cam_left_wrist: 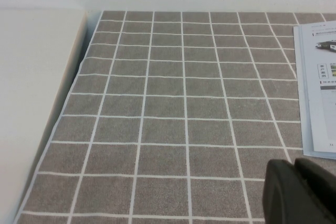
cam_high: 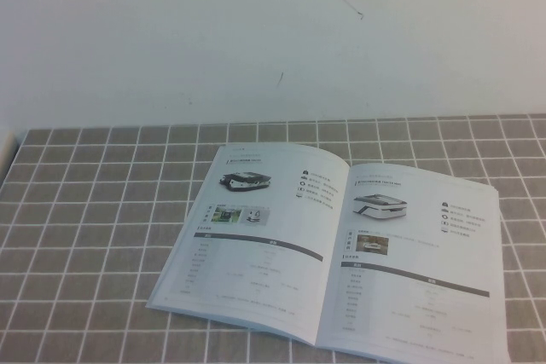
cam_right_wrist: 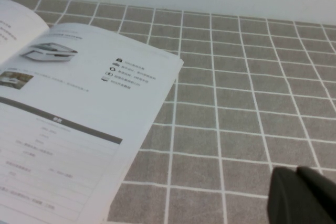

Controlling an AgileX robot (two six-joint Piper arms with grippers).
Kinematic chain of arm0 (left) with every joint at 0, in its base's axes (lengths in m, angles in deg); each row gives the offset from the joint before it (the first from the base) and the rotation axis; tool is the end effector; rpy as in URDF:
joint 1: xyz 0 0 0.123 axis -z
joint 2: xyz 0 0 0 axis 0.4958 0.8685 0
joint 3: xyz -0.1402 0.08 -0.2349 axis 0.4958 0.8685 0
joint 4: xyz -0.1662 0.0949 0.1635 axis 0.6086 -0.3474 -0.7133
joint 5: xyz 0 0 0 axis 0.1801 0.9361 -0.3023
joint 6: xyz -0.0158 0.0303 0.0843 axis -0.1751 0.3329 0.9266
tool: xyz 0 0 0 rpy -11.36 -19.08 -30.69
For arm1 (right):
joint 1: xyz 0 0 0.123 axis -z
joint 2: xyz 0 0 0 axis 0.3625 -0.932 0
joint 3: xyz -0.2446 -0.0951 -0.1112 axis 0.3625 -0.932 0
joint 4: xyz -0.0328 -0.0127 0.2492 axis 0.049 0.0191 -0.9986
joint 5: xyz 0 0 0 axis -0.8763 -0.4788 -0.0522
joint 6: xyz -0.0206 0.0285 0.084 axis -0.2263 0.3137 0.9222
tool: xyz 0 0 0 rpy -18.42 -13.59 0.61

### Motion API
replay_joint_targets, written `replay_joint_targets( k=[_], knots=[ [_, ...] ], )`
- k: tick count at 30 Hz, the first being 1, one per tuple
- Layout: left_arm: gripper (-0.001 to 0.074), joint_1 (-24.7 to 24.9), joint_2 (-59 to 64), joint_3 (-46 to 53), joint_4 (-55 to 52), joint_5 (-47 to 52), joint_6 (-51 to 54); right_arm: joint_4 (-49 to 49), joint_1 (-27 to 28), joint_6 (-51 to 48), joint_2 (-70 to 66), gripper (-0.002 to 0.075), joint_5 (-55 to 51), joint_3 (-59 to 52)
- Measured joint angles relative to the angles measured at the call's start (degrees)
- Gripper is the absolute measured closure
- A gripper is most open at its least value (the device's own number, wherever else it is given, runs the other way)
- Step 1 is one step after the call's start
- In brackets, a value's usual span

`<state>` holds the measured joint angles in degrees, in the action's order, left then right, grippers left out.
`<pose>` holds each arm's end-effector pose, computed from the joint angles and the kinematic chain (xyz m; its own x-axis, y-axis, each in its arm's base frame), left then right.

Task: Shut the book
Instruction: 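Close the open booklet and leave it lying on the table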

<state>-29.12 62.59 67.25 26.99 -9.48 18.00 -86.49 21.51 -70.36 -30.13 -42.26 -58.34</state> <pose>0.0536 -0.0013 0.1785 -0.2395 -0.1227 -0.9631 -0.0119 0.9923 -0.1234 0.0531 0.0019 0.1760 -0.2635 -0.1098 -0.9584 -0.0473 0.9938 -0.1009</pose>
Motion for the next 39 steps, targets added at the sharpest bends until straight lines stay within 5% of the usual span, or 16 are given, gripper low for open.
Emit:
replay_joint_targets(
  k=[20,32,39],
  knots=[
    [0.0738,0.0,0.0,0.2,-0.4,-2.1,2.1,0.0,0.0,-0.1,0.0,0.0729,-0.1,0.0],
    [0.0738,0.0,0.0,0.2,-2.0,-44.4,3.2,0.4,0.0,-0.1,0.0,0.0729,-0.1,0.0],
    [0.0738,0.0,-0.1,0.2,-2.0,-56.8,3.3,2.4,0.0,-0.3,0.0,0.0729,-0.1,0.0]
  ],
)
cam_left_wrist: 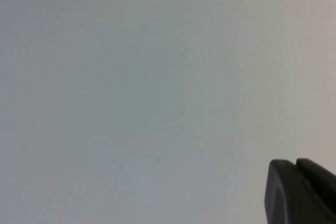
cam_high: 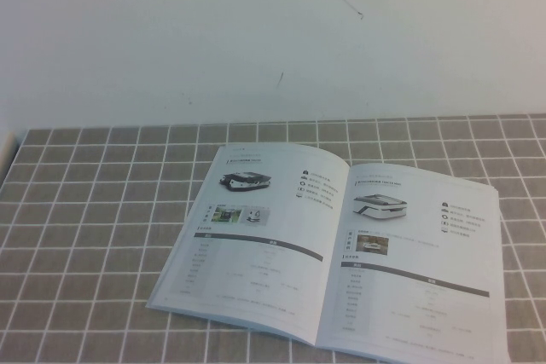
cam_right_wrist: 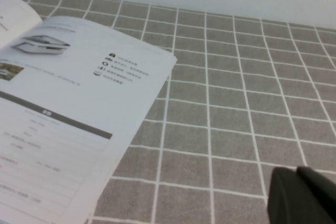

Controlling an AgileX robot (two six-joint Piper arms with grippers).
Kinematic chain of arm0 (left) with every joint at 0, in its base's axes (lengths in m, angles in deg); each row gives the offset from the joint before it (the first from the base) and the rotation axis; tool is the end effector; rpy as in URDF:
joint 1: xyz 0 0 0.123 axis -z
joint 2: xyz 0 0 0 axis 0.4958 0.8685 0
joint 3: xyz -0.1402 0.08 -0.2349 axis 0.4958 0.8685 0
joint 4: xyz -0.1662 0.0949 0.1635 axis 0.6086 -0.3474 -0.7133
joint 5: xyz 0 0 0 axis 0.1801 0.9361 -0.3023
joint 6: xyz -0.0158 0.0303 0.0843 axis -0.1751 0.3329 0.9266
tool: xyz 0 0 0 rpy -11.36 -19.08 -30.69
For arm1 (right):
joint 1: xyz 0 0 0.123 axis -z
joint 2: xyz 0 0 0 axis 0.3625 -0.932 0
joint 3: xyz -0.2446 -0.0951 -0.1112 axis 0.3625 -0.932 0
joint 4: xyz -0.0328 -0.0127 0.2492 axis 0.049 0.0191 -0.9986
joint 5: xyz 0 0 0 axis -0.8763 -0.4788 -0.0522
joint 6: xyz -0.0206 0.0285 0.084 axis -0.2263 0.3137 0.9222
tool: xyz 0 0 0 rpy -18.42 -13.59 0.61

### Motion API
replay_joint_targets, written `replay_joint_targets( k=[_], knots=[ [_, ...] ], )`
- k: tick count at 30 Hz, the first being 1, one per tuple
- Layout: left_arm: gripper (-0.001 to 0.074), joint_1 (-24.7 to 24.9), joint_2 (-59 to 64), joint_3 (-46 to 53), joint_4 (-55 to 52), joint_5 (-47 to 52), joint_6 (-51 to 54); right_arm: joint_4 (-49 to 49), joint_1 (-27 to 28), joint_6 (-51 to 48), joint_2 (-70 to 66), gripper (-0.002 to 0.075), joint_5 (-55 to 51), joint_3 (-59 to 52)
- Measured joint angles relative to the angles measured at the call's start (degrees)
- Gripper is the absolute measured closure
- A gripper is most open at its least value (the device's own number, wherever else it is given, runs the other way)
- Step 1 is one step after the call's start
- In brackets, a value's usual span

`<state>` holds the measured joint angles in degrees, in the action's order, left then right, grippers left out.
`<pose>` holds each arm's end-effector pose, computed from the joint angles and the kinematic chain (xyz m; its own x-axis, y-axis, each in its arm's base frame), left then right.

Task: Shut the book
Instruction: 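Close the open booklet and leave it lying on the table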

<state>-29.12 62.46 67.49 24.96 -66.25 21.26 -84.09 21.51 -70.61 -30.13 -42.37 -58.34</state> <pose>0.0321 -0.0009 0.2610 0.6787 -0.0438 -0.7332 0.0400 0.9989 -0.0226 0.0531 0.0006 0.1758 -0.2657 -0.1532 -0.9518 -0.0455 0.9882 -0.1463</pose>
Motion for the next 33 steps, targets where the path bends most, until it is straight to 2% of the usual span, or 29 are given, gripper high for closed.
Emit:
replay_joint_targets(
  k=[5,8,10,16,22,25,30,33],
  knots=[
    [0.0738,0.0,0.0,0.0,0.0,-0.9,-0.6,1.5,0.0,-0.1,0.0,0.0729,0.0,0.0],
    [0.0738,0.0,0.0,0.0,-0.6,3.1,-2.9,1.8,0.0,-0.1,0.0,0.0729,3.0,-0.4],
    [0.0738,0.0,0.0,0.0,-0.9,7.4,-3.5,2.0,0.0,-0.1,0.0,0.0729,6.9,-0.6],
    [0.0738,0.0,0.0,0.0,-1.1,20.2,-4.2,2.4,0.0,-0.1,0.0,0.0729,29.0,-0.6],
    [0.0738,0.0,0.0,0.0,-1.3,25.6,-4.2,2.5,0.0,-0.1,0.0,0.0729,41.9,-0.6],
    [0.0738,0.0,0.0,0.0,-1.3,26.8,-4.3,2.2,0.0,-0.2,0.0,0.0729,43.3,-0.6],
    [0.0738,0.0,0.0,0.0,-0.9,28.6,-4.8,2.1,0.0,-0.3,0.0,0.0729,39.3,-0.6],
    [0.0738,0.0,0.0,0.0,0.6,30.1,-10.1,2.1,0.0,-0.3,0.0,0.0729,39.5,-0.6]
  ],
)
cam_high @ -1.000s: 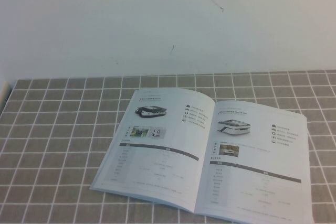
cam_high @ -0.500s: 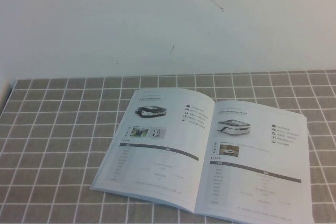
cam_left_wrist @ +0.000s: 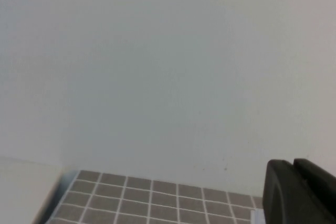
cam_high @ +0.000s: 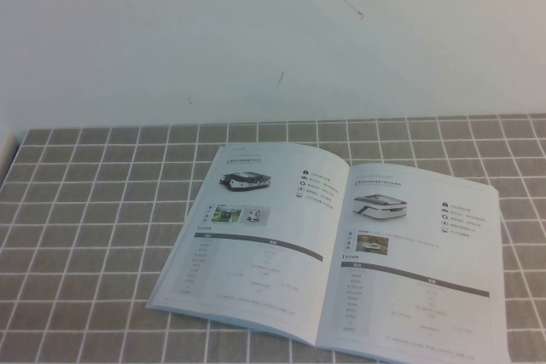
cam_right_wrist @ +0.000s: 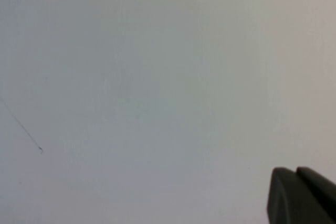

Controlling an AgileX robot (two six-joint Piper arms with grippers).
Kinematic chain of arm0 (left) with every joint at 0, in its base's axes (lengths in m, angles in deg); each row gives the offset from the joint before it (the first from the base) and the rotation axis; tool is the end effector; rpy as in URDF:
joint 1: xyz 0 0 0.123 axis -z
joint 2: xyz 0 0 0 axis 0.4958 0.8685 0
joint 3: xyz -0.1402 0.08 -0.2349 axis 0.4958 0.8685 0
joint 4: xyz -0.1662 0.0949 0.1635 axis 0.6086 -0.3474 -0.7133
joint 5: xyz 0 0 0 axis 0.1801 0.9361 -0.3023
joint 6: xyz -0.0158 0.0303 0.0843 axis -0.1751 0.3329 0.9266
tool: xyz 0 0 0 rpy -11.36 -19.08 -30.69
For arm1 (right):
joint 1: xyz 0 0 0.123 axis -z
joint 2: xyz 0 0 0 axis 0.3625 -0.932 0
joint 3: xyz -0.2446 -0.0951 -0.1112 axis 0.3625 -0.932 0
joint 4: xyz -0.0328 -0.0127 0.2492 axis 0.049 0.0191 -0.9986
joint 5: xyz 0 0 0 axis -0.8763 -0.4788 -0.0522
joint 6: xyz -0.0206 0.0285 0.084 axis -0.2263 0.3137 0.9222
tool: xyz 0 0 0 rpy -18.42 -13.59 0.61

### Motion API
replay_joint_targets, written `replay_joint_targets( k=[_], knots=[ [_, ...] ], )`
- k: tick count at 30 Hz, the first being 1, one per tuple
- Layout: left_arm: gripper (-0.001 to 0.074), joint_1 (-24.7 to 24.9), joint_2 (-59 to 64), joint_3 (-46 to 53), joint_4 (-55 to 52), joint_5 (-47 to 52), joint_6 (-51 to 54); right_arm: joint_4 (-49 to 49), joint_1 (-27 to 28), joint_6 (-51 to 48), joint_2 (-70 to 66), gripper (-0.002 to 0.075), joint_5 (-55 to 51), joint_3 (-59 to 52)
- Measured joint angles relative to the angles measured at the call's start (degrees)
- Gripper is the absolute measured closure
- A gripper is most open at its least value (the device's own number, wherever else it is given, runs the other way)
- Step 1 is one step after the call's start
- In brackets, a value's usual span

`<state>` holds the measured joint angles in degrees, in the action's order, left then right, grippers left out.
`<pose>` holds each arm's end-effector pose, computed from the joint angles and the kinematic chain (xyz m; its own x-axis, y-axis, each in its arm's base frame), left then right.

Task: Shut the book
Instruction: 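Close the open booklet and leave it lying on the table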

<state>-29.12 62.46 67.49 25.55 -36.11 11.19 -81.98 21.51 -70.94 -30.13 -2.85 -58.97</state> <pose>0.0541 -0.0005 0.2191 0.2119 -0.2210 -0.9520 0.0582 0.9752 -0.2134 0.0495 0.0002 0.2335 0.3869 -0.1959 -0.9011 0.0779 0.9806 -0.1798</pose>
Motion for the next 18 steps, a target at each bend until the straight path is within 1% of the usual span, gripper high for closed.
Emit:
replay_joint_targets(
  k=[3,5,9,13,14,18],
  knots=[
    [0.0738,0.0,0.0,0.0,0.9,0.0,-6.4,0.0,0.0,0.0,0.0,0.0729,1.2,0.0],
    [0.0738,0.0,0.0,0.0,0.9,-1.0,-7.7,0.0,0.0,0.0,0.0,0.0729,-0.2,0.3],
    [0.0738,0.0,0.0,0.0,0.8,-1.5,-8.6,0.0,0.0,0.4,0.0,0.0729,-4.5,4.9],
    [0.0738,0.0,0.0,-4.1,-0.4,6.5,-8.6,0.0,0.0,0.5,-0.9,0.0729,-7.5,13.5],
    [0.0738,0.0,0.5,-7.0,-1.5,9.2,-8.6,0.0,0.0,0.5,-1.9,0.0729,-9.2,15.4],
    [0.0738,0.0,5.1,-15.3,-3.9,14.6,-8.5,0.0,0.0,1.4,-8.6,0.0729,-17.2,24.0]
  ],
)
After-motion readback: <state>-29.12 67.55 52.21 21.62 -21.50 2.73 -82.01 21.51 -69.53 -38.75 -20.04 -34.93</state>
